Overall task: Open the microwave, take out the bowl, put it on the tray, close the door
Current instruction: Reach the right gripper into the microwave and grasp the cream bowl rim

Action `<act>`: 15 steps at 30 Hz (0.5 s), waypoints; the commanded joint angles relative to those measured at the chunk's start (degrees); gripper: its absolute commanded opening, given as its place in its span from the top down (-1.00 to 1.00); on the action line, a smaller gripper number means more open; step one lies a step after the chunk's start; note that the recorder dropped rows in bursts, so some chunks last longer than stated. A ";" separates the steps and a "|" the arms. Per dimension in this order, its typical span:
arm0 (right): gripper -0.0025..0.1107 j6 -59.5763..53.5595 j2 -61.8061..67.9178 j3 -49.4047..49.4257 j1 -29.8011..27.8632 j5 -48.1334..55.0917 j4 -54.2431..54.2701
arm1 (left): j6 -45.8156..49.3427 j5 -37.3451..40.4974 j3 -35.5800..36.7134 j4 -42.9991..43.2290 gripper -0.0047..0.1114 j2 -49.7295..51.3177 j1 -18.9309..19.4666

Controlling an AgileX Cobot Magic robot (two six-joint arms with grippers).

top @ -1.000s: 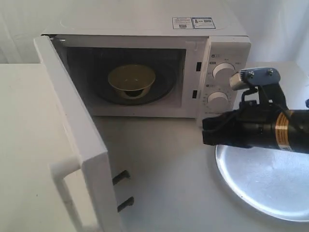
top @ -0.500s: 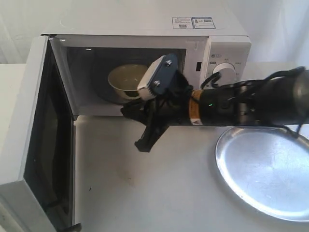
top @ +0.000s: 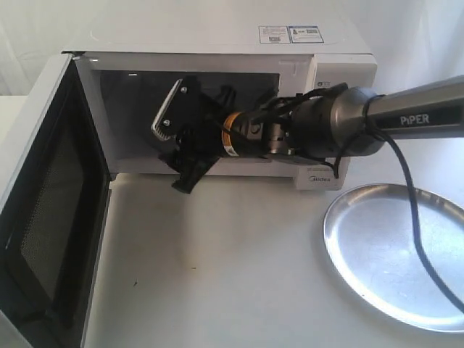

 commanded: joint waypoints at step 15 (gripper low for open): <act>0.96 6.28 6.34 -10.17 1.92 13.58 1.49 | -0.19 -0.04 0.12 -0.22 0.92 -0.19 -0.23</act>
